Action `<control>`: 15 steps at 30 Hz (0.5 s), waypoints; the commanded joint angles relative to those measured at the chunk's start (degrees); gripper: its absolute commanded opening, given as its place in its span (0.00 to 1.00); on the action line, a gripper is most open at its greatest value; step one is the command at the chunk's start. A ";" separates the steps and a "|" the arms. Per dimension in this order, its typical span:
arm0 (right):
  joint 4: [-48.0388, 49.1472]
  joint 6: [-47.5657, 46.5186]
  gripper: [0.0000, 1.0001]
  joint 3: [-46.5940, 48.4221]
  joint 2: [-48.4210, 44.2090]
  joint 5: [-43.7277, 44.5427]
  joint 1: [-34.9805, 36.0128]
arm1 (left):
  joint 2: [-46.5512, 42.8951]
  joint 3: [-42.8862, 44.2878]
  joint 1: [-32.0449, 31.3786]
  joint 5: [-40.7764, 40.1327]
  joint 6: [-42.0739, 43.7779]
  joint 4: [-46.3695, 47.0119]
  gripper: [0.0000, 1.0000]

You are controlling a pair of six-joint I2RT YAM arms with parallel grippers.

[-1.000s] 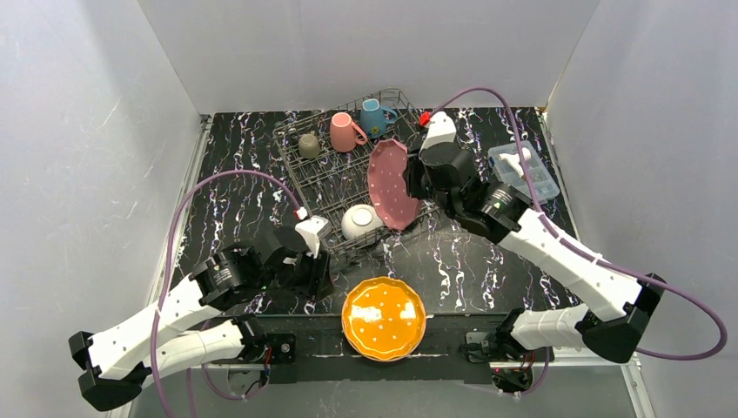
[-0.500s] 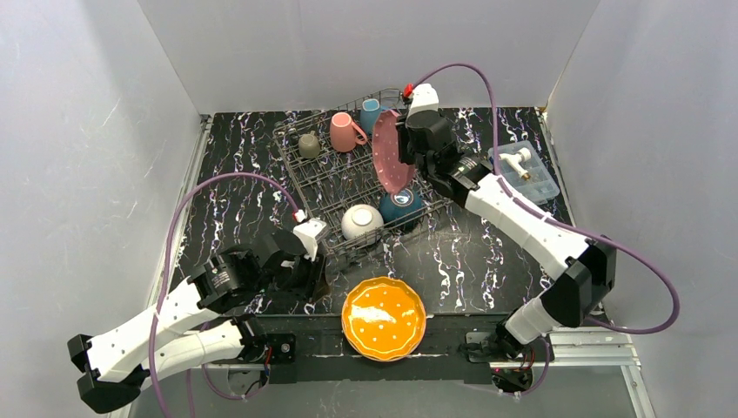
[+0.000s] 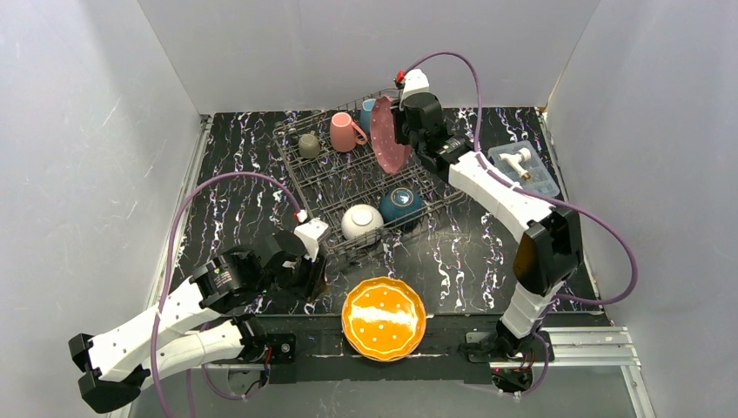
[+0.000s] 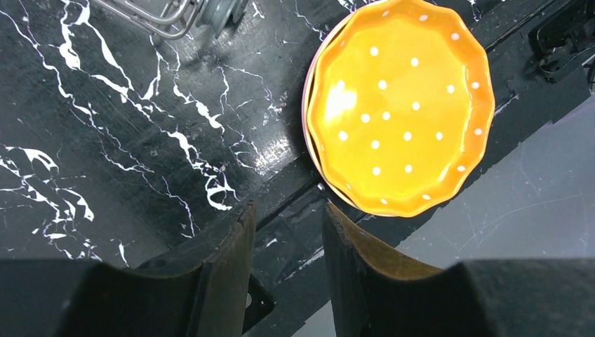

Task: Load the mixed dishes into the dish rack
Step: Insert the plate into the dish rack.

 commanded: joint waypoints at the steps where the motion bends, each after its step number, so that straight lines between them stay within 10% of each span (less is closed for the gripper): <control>1: 15.59 -4.12 0.01 5.79 0.07 -2.65 -2.00 | -0.69 -0.27 0.28 -1.20 3.66 1.34 0.39; 15: 21.84 -10.20 0.01 5.92 5.39 -4.25 -6.62 | 0.03 -1.27 0.28 -1.57 3.78 1.89 0.38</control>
